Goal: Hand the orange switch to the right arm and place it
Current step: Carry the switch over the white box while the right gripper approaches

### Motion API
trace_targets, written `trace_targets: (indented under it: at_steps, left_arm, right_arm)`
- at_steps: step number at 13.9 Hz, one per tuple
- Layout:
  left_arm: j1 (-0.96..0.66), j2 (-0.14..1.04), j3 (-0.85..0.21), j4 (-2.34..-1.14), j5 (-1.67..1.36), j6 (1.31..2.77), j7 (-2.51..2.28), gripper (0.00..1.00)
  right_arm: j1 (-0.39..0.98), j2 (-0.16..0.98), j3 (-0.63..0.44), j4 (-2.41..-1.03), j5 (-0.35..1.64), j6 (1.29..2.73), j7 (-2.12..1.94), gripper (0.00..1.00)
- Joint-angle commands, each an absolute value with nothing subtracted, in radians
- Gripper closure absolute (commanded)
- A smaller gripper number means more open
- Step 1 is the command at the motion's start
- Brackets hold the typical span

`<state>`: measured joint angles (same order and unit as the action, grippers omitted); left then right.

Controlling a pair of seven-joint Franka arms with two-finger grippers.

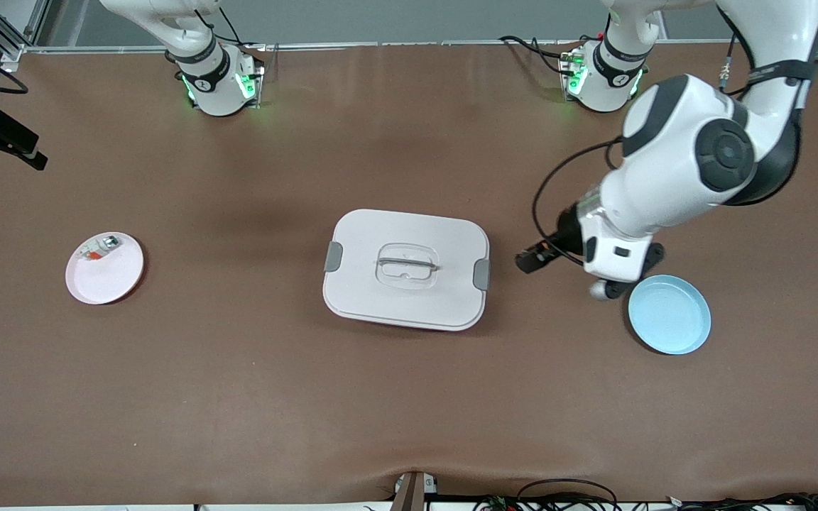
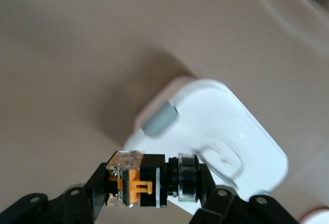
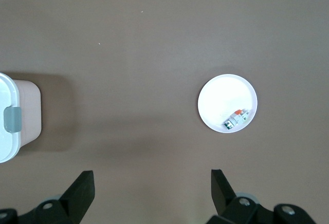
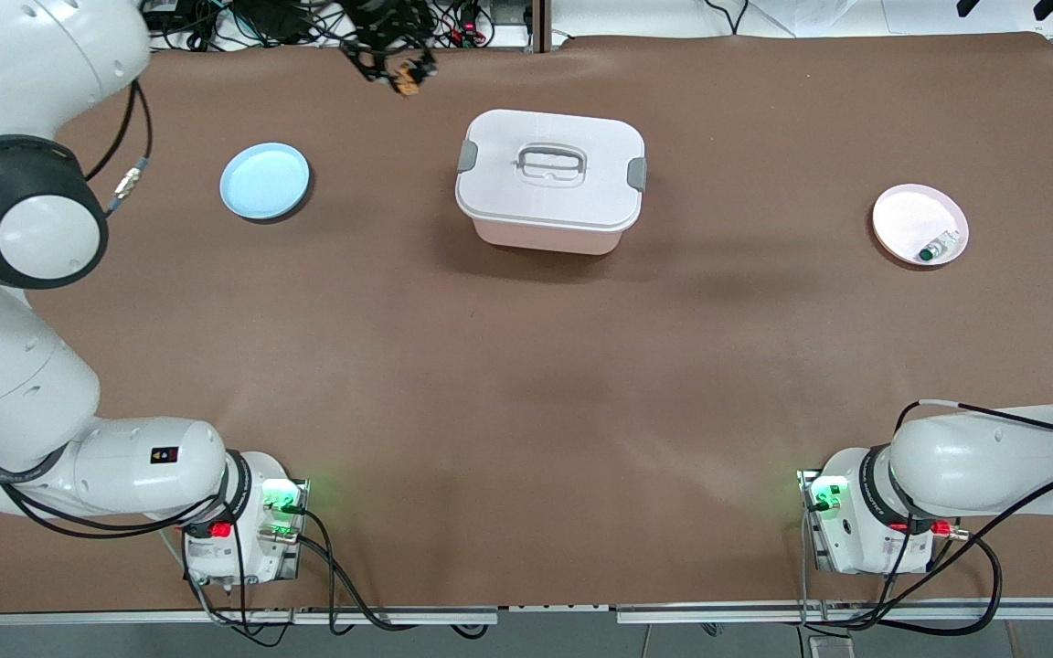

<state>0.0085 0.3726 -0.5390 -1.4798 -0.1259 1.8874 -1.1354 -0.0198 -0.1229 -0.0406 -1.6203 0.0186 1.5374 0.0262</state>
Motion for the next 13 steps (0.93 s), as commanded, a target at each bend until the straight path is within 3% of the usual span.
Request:
trace_targets:
  at_steps: [1,4,13]
  left_arm:
    - [-0.078,0.437,-0.541,-1.375,-0.155,1.871,-1.305,1.0]
    - [-0.176,0.479,-0.54,-1.312,-0.187,1.899,-1.501,1.0]
    - [-0.342,0.56,-0.549,-1.284,-0.386,2.181,-1.796,1.0]
  right_arm:
    - [-0.028,-0.118,-0.031,-1.602,0.025,1.531,0.025,0.0]
    - [-0.025,-0.115,-0.026,-1.597,0.025,1.531,0.023,0.0]
    - [0.086,-0.089,-0.023,-1.606,0.06,1.526,-0.017,0.0]
